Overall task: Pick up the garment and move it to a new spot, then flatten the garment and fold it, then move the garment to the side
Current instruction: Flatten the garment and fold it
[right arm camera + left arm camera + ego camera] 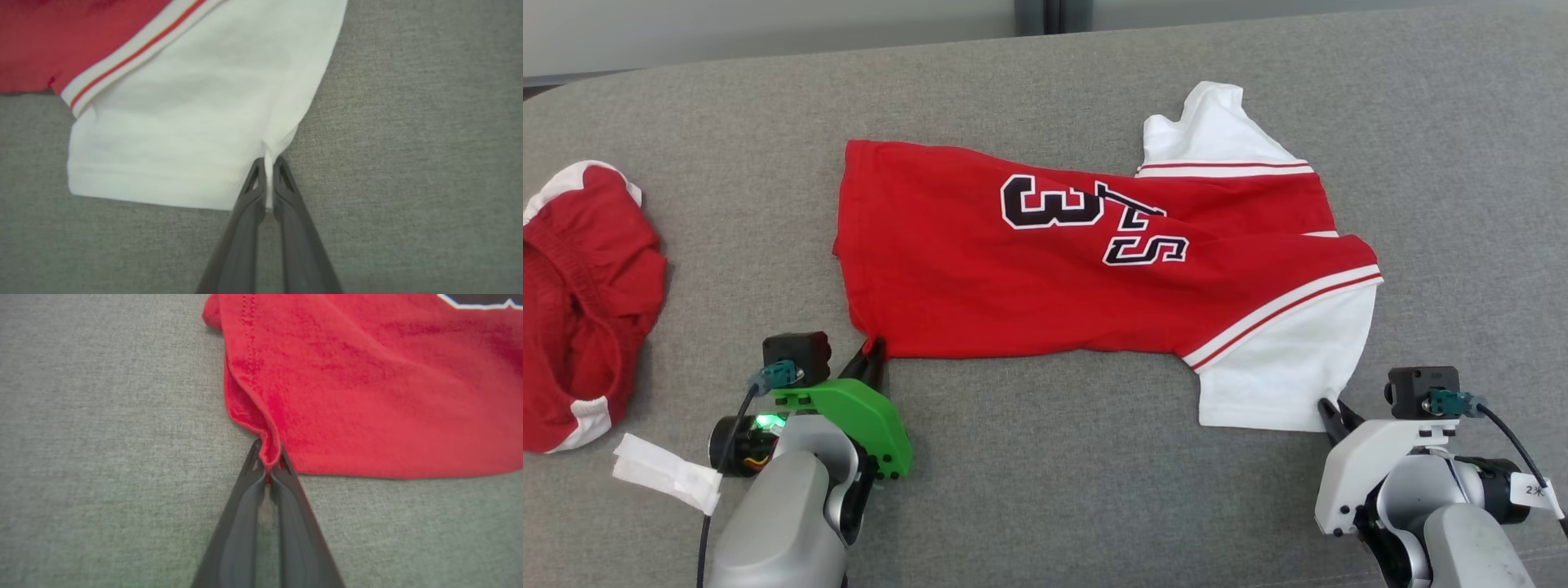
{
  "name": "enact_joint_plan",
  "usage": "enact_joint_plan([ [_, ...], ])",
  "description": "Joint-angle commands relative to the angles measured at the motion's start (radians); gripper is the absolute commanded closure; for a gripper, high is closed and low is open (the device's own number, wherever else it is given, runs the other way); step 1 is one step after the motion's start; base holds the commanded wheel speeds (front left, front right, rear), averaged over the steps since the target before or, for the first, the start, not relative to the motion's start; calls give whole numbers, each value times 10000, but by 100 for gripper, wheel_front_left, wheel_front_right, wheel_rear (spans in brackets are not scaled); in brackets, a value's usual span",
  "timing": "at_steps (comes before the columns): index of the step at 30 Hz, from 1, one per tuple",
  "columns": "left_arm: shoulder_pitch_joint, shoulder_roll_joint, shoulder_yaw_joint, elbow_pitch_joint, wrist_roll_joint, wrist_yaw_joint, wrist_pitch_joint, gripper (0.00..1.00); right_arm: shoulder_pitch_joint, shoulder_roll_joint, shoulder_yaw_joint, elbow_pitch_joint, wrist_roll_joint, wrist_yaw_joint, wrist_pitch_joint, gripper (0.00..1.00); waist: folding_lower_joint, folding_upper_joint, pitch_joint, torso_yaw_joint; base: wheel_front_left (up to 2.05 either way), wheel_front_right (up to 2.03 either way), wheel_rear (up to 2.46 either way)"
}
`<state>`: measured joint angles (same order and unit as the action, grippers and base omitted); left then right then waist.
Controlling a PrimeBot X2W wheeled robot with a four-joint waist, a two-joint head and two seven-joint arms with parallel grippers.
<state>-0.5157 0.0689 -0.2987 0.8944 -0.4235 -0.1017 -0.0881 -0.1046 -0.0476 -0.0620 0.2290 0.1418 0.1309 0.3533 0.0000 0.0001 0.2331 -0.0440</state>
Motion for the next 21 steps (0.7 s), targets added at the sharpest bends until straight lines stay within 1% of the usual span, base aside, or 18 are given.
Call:
enact_joint_plan([
  [1, 41, -49, -21, 125, -74, -51, -146, 100, -26, -47, -57, -38, 74, -4, -118, 100, 0, -1, -69, -8, 0, 0, 0],
  [5, -240, -58, 382, -365, -577, -142, -994, 100, -314, -41, -172, -627, 328, -4, -817, 100, 0, -1, -256, -19, 0, 0, 0],
  [7, -317, -69, 611, -861, -1052, -207, -1299, 100, -409, -43, -286, -1075, 436, -6, -1211, 100, 0, -1, -392, 1, 0, 0, 0],
  [12, -275, -123, 619, -2488, -2004, -288, -1498, 100, -743, -85, -551, -2527, 657, -4, -1981, 100, 0, -1, -716, 39, 0, 0, 0],
  [14, -212, -122, 612, -3316, -2586, -293, -1381, 100, -862, -160, -663, -3209, 785, -6, -2193, 100, 0, -1, -816, 44, 0, 0, 0],
  [18, -83, -121, 581, -5167, -3731, -300, -771, 100, -1155, -431, -826, -4686, 738, -4, -2446, 100, 0, -1, -924, 26, 0, 0, 0],
  [21, -205, -134, 600, -6629, -5084, -302, 348, 100, -1615, -658, -836, -5720, 948, -4, -2352, 100, 0, -1, -859, -28, 0, 0, 0],
])
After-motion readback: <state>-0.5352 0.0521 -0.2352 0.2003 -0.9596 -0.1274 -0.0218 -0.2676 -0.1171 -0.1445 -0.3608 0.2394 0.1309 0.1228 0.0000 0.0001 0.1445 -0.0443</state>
